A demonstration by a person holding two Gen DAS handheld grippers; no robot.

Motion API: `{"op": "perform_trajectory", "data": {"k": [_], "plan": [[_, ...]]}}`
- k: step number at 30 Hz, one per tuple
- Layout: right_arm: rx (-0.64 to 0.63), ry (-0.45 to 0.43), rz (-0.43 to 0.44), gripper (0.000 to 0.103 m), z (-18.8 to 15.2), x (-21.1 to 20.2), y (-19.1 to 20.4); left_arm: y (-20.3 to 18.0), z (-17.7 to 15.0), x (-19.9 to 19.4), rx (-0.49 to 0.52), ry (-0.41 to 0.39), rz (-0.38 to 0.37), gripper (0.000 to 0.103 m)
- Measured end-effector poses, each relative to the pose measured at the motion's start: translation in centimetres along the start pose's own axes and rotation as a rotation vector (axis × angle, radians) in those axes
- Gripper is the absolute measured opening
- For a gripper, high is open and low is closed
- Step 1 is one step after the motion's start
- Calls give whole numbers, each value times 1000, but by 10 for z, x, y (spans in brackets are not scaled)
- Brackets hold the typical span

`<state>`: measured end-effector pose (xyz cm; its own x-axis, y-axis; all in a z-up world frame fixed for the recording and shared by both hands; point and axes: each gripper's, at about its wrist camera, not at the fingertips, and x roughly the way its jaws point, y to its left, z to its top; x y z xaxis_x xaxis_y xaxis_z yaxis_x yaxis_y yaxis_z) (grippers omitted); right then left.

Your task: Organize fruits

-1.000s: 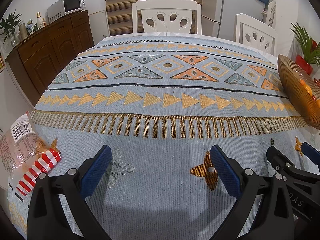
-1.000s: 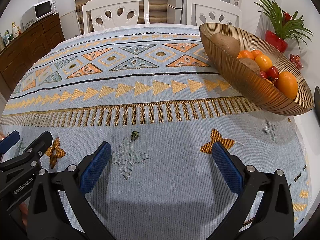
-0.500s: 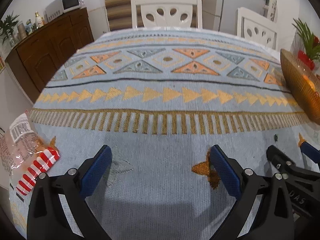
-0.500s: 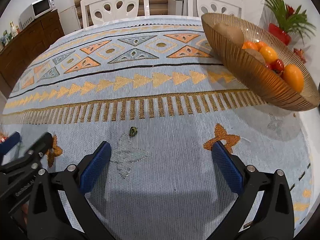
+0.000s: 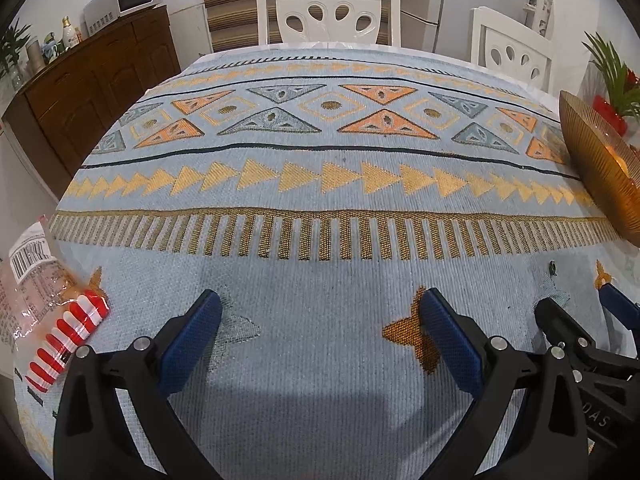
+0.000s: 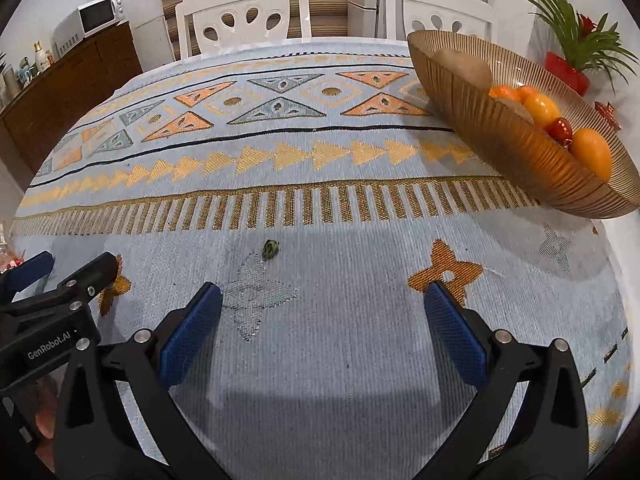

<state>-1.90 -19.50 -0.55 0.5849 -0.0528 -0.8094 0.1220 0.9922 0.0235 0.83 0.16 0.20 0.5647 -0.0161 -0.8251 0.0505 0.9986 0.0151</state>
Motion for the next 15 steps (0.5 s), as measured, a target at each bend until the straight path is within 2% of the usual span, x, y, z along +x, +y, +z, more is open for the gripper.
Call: {"op": "perform_trajectory", "data": {"k": [15], "plan": [[0,0,1,100,0,1,0,1,3,2,3,1,3,98]]}}
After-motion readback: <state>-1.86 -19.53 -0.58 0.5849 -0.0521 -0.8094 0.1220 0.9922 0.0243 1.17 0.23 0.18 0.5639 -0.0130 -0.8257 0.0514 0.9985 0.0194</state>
